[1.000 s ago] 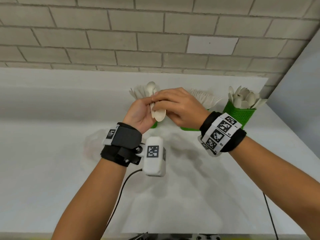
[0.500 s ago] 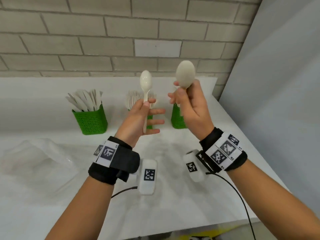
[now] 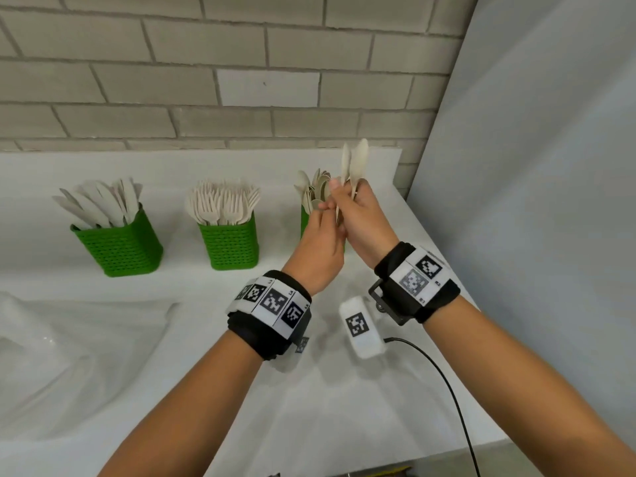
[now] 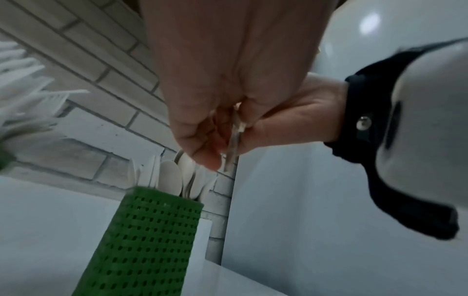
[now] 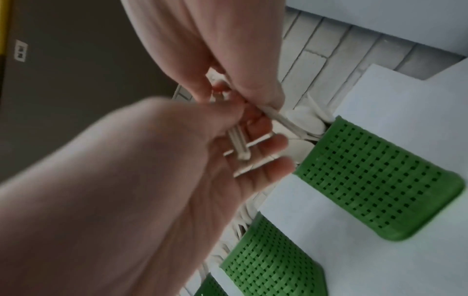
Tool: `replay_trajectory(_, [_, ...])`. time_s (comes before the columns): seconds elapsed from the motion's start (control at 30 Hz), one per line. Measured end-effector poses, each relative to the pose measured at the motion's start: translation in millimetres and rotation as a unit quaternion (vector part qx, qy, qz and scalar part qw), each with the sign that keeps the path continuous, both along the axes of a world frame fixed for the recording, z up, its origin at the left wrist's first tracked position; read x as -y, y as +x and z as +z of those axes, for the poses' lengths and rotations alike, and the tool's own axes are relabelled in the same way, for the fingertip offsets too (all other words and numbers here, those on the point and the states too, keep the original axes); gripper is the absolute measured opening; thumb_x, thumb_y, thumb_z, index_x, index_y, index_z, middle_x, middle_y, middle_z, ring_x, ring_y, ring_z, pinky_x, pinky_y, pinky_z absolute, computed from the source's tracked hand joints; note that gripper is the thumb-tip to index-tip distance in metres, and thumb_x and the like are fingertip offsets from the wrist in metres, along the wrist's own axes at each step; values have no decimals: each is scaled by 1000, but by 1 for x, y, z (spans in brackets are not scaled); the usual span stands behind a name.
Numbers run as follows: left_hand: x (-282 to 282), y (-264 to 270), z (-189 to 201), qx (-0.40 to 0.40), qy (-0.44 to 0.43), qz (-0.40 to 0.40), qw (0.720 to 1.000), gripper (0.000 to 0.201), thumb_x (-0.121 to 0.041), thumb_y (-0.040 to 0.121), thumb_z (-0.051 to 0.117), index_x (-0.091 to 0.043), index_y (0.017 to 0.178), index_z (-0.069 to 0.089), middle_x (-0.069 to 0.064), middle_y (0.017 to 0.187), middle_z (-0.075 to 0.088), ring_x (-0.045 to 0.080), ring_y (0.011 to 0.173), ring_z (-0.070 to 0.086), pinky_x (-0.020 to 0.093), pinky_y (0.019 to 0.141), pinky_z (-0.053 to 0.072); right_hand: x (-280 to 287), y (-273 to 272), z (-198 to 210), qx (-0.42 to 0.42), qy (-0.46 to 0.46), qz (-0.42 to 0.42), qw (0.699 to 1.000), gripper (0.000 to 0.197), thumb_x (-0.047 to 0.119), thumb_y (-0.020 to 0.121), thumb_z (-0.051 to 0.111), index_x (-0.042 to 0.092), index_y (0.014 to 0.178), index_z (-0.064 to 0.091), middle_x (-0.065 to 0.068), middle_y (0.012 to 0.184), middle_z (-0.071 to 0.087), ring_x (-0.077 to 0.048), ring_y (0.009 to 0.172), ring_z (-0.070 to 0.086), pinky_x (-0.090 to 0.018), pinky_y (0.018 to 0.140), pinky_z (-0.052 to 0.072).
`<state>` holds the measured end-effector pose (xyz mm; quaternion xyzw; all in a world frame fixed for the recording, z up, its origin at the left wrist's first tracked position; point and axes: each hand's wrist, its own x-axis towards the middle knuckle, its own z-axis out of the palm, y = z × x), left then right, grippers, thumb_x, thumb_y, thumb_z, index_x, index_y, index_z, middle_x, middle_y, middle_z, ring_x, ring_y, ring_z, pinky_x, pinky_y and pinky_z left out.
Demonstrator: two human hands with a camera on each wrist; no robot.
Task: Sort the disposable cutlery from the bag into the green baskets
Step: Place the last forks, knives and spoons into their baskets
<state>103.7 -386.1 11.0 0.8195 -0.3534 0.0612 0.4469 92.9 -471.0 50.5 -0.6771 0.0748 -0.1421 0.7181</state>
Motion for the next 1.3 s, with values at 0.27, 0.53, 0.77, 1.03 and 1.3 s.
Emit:
replay_trajectory(0.27, [8,12,9,-64,-22,23,997,34,-10,100,28,1,133,26,13,98,54,27,79,56,34,69,40,12,25,16,-46,-6,56,997,19,27,100,42,9,105,45,-4,83,57,-12,74,58,-22,67,49])
replay_trajectory(0.53, [4,26,-5,13,70,119,990,35,-9,99,29,-3,133,29,20,110,49,41,77,54,48,65,44,29,35,37,48,-292,-23,955,88,11,80,71,22,144,11,0,73,56,-6,41,53,-17,45,48])
replay_trajectory(0.77, [-3,41,-9,9,31,71,997,45,-27,99,38,-9,139,29,18,116,49,36,100,50,47,85,43,41,42,42,22,-246,1,969,62,9,81,69,16,127,28,-6,71,59,-12,41,55,-20,43,46])
replay_trajectory(1.03, [-17,64,-23,-185,-21,145,972,133,-41,58,85,-15,148,-10,15,151,11,27,141,12,41,116,15,84,56,65,121,-282,-157,939,55,8,82,64,14,126,32,-23,91,61,-10,47,56,-24,46,48])
replay_trajectory(1.3, [15,51,16,-5,-35,-3,999,87,-55,82,52,-11,148,15,7,144,39,20,132,35,38,109,32,53,56,48,116,-299,-1,947,97,12,82,70,19,150,-1,-10,136,49,-16,105,60,-29,88,52])
